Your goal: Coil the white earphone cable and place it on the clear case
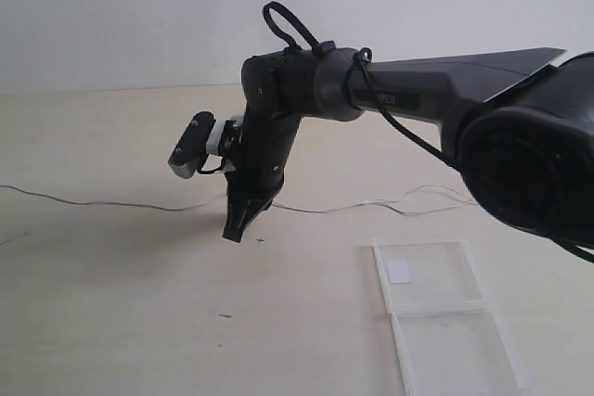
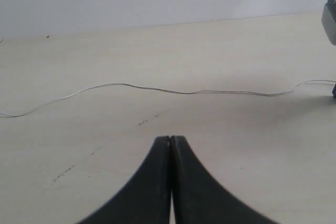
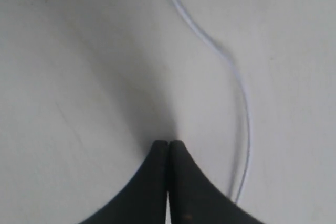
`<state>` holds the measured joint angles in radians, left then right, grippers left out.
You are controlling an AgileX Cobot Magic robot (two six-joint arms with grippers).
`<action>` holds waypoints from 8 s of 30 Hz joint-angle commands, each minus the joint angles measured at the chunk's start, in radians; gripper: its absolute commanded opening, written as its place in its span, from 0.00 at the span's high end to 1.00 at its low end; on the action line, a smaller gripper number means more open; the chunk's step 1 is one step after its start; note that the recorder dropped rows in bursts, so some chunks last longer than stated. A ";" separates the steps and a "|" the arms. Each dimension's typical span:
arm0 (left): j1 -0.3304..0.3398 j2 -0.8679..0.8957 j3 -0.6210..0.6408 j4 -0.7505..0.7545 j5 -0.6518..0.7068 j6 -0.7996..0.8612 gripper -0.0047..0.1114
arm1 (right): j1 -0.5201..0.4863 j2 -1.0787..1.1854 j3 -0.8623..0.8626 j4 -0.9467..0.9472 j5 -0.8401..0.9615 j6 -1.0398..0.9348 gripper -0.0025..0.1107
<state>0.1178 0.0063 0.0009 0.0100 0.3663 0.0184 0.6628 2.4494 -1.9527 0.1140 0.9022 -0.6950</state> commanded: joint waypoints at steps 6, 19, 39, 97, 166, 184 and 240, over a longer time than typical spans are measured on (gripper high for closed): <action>-0.001 -0.006 -0.001 -0.010 -0.009 0.004 0.96 | 0.000 -0.058 -0.052 -0.067 0.065 0.041 0.98; -0.001 -0.006 -0.001 -0.010 -0.009 0.004 0.96 | 0.000 -0.049 -0.061 -0.042 -0.022 -0.002 0.61; -0.001 -0.006 -0.001 -0.010 -0.009 0.004 0.96 | -0.043 0.016 -0.061 -0.036 -0.148 0.053 0.62; -0.001 -0.006 -0.001 -0.010 -0.009 0.004 0.96 | -0.048 -0.209 -0.058 0.041 -0.048 0.224 0.98; 0.000 -0.006 -0.001 0.068 -0.482 -0.298 0.96 | -0.046 -1.037 0.500 0.320 -0.945 0.070 0.98; -0.146 0.029 -0.001 0.538 -0.614 -0.953 0.96 | -0.105 -1.089 0.339 0.294 -0.676 0.064 0.98; -0.519 1.570 -0.730 0.928 -1.119 -0.884 0.43 | -0.139 -1.089 0.189 0.279 -0.439 0.059 0.98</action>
<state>-0.3945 1.5517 -0.7164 0.9867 -0.7385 -0.8748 0.5297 1.3629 -1.7564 0.3903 0.4741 -0.6345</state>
